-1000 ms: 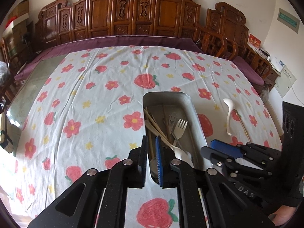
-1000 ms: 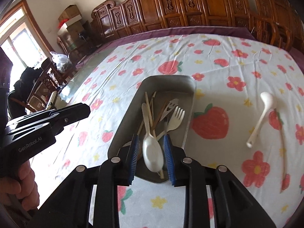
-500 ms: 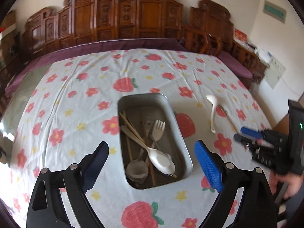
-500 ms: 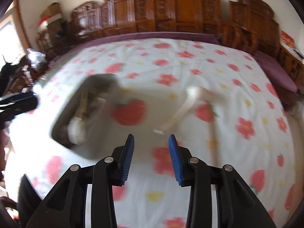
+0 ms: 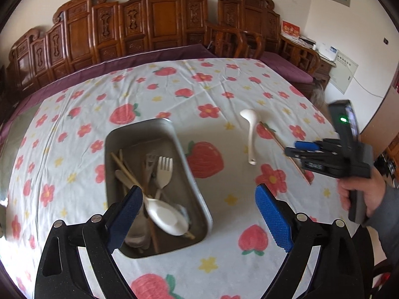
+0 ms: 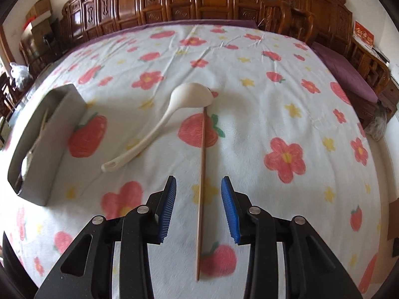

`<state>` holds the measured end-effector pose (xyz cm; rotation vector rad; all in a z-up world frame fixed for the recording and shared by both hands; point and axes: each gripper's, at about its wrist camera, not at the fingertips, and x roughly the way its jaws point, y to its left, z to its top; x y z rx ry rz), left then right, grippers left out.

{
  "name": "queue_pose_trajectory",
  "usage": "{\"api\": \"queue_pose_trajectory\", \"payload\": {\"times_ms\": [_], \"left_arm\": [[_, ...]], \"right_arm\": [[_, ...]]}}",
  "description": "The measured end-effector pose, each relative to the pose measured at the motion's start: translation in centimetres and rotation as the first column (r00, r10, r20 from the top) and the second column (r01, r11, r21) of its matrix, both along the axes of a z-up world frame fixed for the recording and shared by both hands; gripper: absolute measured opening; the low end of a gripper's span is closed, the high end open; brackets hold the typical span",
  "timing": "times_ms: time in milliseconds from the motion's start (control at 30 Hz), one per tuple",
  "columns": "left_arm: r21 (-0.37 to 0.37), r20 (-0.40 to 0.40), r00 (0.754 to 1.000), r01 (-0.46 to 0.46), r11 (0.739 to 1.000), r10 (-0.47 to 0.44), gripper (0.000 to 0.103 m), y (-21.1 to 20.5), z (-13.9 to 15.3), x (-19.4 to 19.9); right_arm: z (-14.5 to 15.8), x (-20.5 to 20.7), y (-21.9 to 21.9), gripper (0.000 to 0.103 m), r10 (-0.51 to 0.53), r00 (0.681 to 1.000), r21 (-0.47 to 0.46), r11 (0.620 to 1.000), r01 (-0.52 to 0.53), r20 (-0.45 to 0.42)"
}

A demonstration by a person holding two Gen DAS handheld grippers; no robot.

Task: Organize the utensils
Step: 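Grasp the wooden chopstick on the cloth with the right tool, then grasp the white ladle by its handle with the left tool while the right tool holds the chopstick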

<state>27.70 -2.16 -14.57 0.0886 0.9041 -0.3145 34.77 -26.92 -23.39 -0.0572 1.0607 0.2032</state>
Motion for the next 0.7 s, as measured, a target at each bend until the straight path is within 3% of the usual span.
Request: {"api": "queue_pose_trajectory", "payload": {"times_ms": [67,200,233,467,700], "left_arm": [[0.005,-0.008,1.0,0.016,1.0,-0.016,0.088,-0.8,-0.2,0.1],[0.028,-0.007,0.998,0.056,0.998,-0.056,0.088,-2.3,-0.3,0.1],[0.035,-0.007,0.998,0.065,0.997,-0.065,0.088,-2.8,-0.3,0.1],[0.03,-0.03,0.995,0.096,0.995,-0.095,0.088,-5.1,-0.8,1.0],[0.055,-0.067,0.99,0.126,0.99,-0.122,0.088,-8.1,-2.1,3.1]], "right_arm": [[-0.8,0.6,0.2,0.03,0.007,1.0,-0.023,1.0,-0.007,-0.028],[-1.4,0.7,0.1,0.019,0.006,0.999,-0.061,0.998,-0.009,-0.035],[-1.4,0.5,0.0,0.007,0.003,0.999,-0.069,0.998,-0.006,-0.039],[-1.1,-2.3,-2.7,0.006,-0.076,0.995,-0.017,0.997,0.075,-0.067],[0.8,-5.5,-4.6,0.006,-0.109,0.993,0.06,0.992,0.111,-0.034]]}}
